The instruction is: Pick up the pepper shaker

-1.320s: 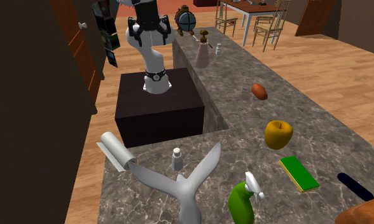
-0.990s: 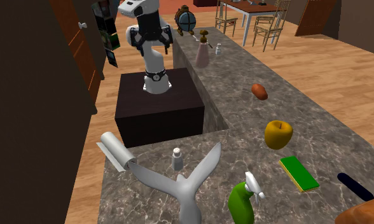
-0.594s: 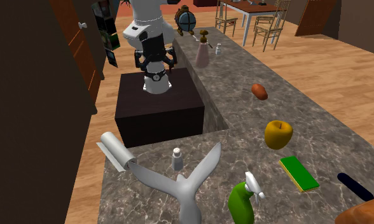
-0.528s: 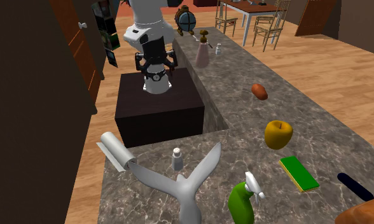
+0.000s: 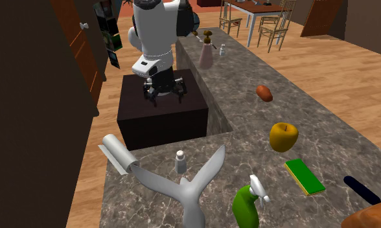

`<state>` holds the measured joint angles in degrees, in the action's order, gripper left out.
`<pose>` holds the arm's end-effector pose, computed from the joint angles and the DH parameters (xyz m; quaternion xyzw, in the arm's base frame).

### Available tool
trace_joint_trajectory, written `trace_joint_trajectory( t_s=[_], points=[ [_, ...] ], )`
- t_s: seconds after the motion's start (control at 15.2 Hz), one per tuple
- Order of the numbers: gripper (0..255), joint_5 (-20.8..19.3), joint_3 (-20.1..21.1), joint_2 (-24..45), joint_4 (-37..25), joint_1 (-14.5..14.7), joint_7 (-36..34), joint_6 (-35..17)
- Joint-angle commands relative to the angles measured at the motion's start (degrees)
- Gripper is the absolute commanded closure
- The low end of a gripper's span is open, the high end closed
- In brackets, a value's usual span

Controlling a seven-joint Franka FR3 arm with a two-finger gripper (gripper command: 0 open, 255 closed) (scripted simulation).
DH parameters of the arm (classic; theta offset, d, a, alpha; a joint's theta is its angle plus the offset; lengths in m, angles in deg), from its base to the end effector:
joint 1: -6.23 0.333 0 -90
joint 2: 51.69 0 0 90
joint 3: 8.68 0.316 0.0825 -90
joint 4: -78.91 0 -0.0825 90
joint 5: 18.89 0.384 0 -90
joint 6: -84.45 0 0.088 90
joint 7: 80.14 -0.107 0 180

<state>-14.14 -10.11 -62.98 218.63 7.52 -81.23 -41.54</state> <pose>0.4546 0.0018 0.3744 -0.9985 0.0355 0.0217 0.0353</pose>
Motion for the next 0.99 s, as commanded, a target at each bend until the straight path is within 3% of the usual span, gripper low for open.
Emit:
trace_joint_trajectory(
  t_s=[0.0, 0.73, 0.92],
  points=[
    [0, 0.6, 0.0, 4.5, -1.8, 0.2, 0.6, -3.7],
    [0, 3.8, 1.0, 28.3, -17.1, 0.7, 3.6, -16.8],
    [0, 4.1, 1.2, 30.9, -18.2, 0.7, 3.9, -18.6]
  ],
)
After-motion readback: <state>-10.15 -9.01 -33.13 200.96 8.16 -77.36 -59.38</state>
